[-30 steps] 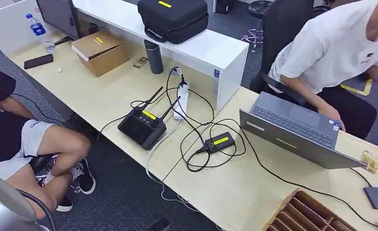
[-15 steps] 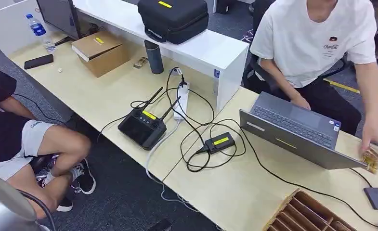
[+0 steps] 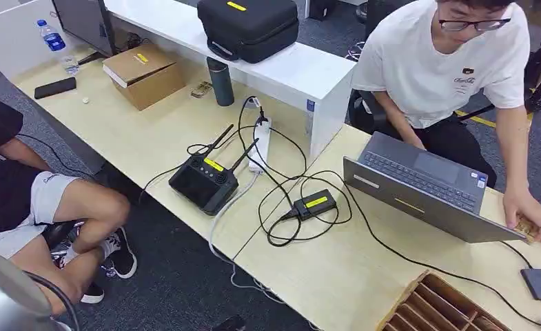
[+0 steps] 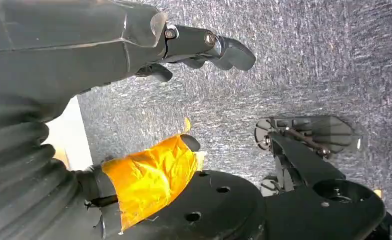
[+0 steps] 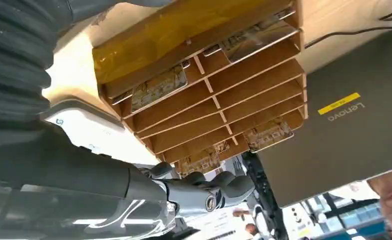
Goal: Pass the card to the sensor for recognition and then transmit it.
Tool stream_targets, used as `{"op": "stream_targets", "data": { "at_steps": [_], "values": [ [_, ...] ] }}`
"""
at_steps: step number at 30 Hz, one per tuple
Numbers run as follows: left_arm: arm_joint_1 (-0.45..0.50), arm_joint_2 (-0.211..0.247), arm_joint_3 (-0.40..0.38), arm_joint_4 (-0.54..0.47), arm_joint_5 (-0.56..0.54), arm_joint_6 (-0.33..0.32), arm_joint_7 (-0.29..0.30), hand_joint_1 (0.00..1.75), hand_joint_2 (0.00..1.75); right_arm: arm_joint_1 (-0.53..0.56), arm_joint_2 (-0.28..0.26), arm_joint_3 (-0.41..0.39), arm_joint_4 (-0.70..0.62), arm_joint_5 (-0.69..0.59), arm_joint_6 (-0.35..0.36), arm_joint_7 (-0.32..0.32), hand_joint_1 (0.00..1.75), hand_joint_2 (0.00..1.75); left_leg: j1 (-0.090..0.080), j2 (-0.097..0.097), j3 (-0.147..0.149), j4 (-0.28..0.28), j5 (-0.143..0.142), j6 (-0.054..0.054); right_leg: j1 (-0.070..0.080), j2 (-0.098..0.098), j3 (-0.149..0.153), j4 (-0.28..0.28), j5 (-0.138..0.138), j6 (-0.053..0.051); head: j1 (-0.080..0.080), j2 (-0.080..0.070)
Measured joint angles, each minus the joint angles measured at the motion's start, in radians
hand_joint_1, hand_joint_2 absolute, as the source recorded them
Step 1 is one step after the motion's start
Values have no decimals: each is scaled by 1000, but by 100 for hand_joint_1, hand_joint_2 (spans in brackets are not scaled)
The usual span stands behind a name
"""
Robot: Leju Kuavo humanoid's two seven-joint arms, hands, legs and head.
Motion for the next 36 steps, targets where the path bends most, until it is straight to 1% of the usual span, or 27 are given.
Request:
{"op": "stream_targets", "data": {
  "at_steps": [2, 4, 6, 9, 14, 19, 21, 24, 29, 36],
  "values": [
    [0, 0, 0, 0, -4, 0, 0, 0, 175, -1, 28, -45, 36, 5, 0, -38, 0, 175, 0, 0, 0, 0, 0, 0, 0, 0, 0, 0, 0, 0, 0, 0],
    [0, 1, 0, 0, -6, 0, 0, 0, 175, -3, 48, -76, 59, 8, 0, -48, 0, 175, 0, 0, 0, 0, 0, 0, 0, 0, 0, 0, 0, 0, 0, 0],
    [-1, 1, 0, 0, -13, -1, 1, 0, 175, -6, 66, -101, 84, 41, 0, -50, 0, 175, 0, 0, 0, 0, 0, 0, 0, 0, 0, 0, 0, 0, 0, 0],
    [-1, 1, 0, 0, -19, -2, 1, 0, 175, -10, 103, -171, 136, 64, 0, -85, 0, 175, 0, 0, 0, 0, 0, 0, 0, 0, 0, 0, 0, 0, 0, 0],
    [-1, 2, 0, 0, -21, -3, 1, 0, 175, -15, 135, -222, 175, 71, 0, -95, 0, 175, 0, 0, 0, 0, 0, 0, 0, 0, 0, 0, 0, 0, 0, 0],
    [-2, 4, 0, 0, -32, -3, 2, 0, 175, -19, 176, -298, 219, 92, 0, -154, 0, 175, 0, 0, 0, 0, 0, 0, 0, 0, 0, 0, 0, 0, 0, 0],
    [-2, 5, 0, 0, -33, -3, 2, 0, 175, -20, 190, -326, 233, 94, 0, -168, 0, 175, 0, 0, 0, 0, 0, 0, 0, 0, 0, 0, 0, 0, 0, 0],
    [-3, 5, 0, 0, -33, -3, 2, 0, 175, -20, 206, -352, 246, 94, 0, -175, 0, 175, 0, 0, 0, 0, 0, 0, 0, 0, 0, 0, 0, 0, 0, 0],
    [-3, 6, 0, 0, -34, -3, 2, 0, 175, -20, 217, -373, 260, 94, 0, -178, 0, 175, 0, 0, 0, 0, 0, 0, 0, 0, 0, 0, 0, 0, 0, 0],
    [-3, 6, 0, 0, -40, -3, 2, 0, 175, -20, 238, -399, 273, 92, 0, -214, 0, 175, 0, 0, 0, 0, 0, 0, 0, 0, 0, 0, 0, 0, 0, 0]
  ]
}}
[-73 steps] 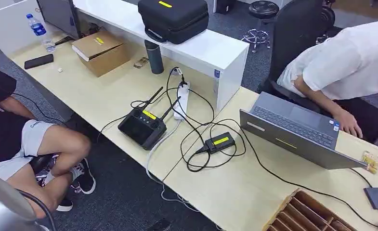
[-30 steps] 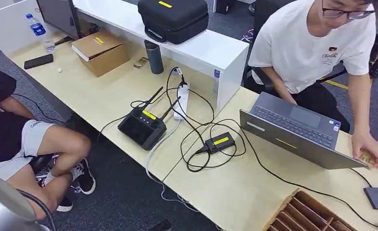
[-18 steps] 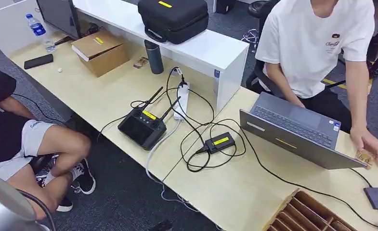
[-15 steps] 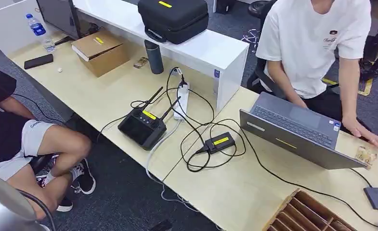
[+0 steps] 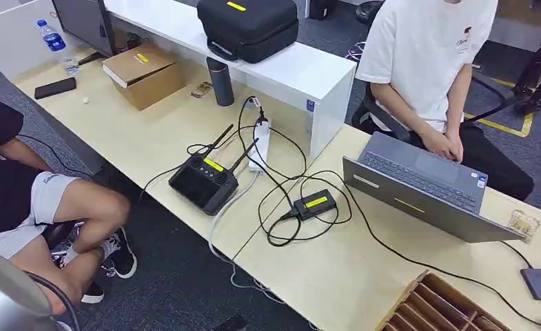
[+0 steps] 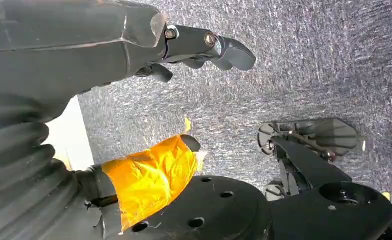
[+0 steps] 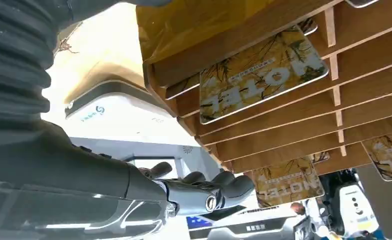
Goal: Pass the card to the sensor for recognition and then transmit it.
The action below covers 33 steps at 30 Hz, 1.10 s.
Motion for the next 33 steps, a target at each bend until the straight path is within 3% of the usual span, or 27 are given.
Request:
{"op": "stream_targets", "data": {
  "at_steps": [19, 20, 21, 29, 30, 33],
  "values": [
    [0, 3, 0, 0, -8, 0, 0, 0, 175, 2, 8, -6, 5, -30, 0, 11, 0, 175, 0, 0, 0, 0, 0, 0, 0, 0, 0, 0, 0, 0, 0, 0],
    [0, 3, 0, 0, -8, 0, 0, 0, 175, 2, 8, -5, 6, -31, 0, 11, 105, 175, 0, 0, 0, 0, 0, 0, 0, 0, 0, 0, 0, 0, 0, 0],
    [0, 3, 0, 0, -8, 0, 0, 0, 175, 2, 8, -5, 7, -31, 0, 11, 159, 175, 0, 0, 0, 0, 0, 0, 0, 0, 0, 0, 0, 0, 0, 0],
    [0, 3, 0, 0, -9, 0, 0, 0, 175, 0, 8, -5, 13, -34, 0, 11, 159, 175, 0, 0, 0, 0, 0, 0, 0, 0, 0, 0, 0, 0, 0, 0],
    [-1, 3, 0, 0, -9, 0, 0, 0, 175, -3, 8, -5, 13, -34, 0, 10, 175, 175, 0, 0, 0, 0, 0, 0, 0, 0, 0, 0, 0, 0, 0, 0],
    [-1, 3, 0, 0, -10, 0, 0, 0, 175, -4, 8, -5, 13, -34, 0, 8, 175, 175, 0, 1, 1, 0, 0, 0, 0, 0, 0, 0, 0, 0, 0, 0]
  ]
}}
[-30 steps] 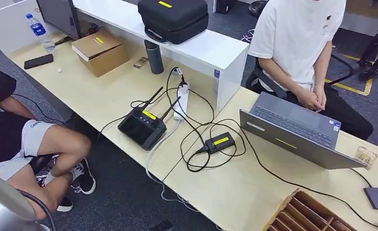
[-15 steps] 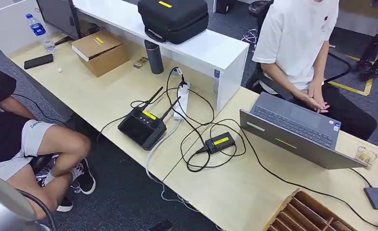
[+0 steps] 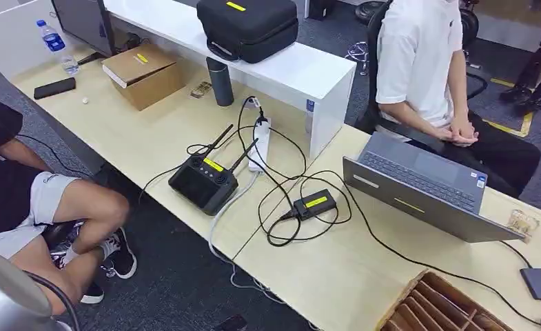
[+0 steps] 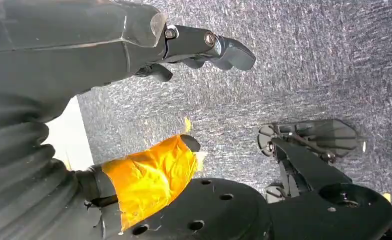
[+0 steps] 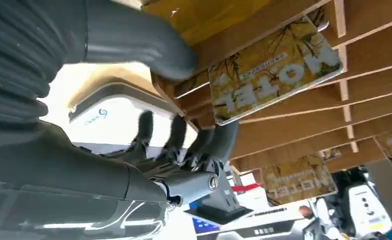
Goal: Pass the card to the sensor for recognition and then transmit it.
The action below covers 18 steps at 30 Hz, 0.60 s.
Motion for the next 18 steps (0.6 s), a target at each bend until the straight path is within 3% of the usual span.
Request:
{"op": "stream_targets", "data": {
  "at_steps": [18],
  "values": [
    [-1, 0, 1, 0, -8, 0, 0, 0, 175, -24, 7, -2, -3, -13, 0, -19, 175, 175, 0, 0, 4, 0, 0, 0, 0, 1, 4, 0, 0, 0, 0, 0]
  ]
}}
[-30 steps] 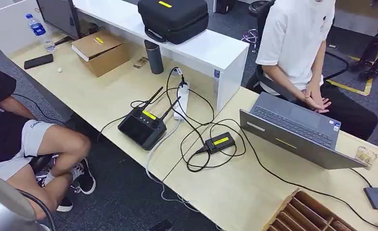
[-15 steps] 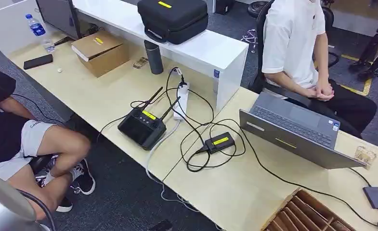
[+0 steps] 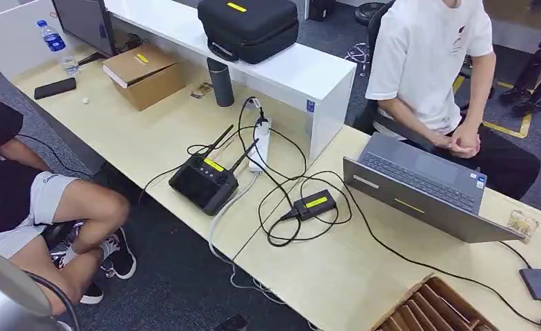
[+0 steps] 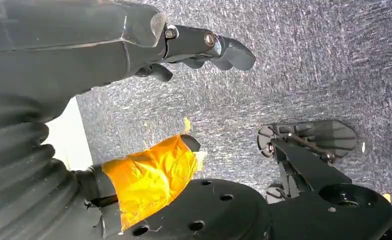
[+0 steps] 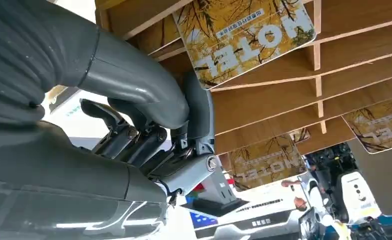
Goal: Pass the card to the sensor for recognition and then transmit it.
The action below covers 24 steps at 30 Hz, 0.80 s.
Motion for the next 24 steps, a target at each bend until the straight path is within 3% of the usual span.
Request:
{"op": "stream_targets", "data": {
  "at_steps": [6, 11, 17, 24],
  "values": [
    [0, 0, 0, 0, 0, 0, -1, 0, 175, 1, 2, 0, -2, -2, 0, -22, 175, 175, 0, 0, 0, 0, 0, 0, 0, 0, 0, 0, 0, 0, 0, 0],
    [1, 0, 8, 0, 0, 3, -4, 0, 175, 48, 59, -64, -94, -21, 0, -210, 175, 175, 0, -1, -1, 0, 0, 0, 0, 0, -1, 0, 0, 0, 0, 0],
    [1, -1, 22, 0, 0, 8, -11, 0, 175, 92, 118, -108, -247, -61, 0, -308, 175, 175, 0, -1, -2, 0, -1, -1, 0, 0, -1, 0, -1, -1, 0, 0],
    [0, -1, 31, 0, 0, 11, -14, 0, 175, 132, 138, -107, -391, -70, 0, -305, 175, 175, 0, 0, -2, 0, -1, -1, 0, 0, -1, 0, -1, -1, 0, 0]
  ]
}}
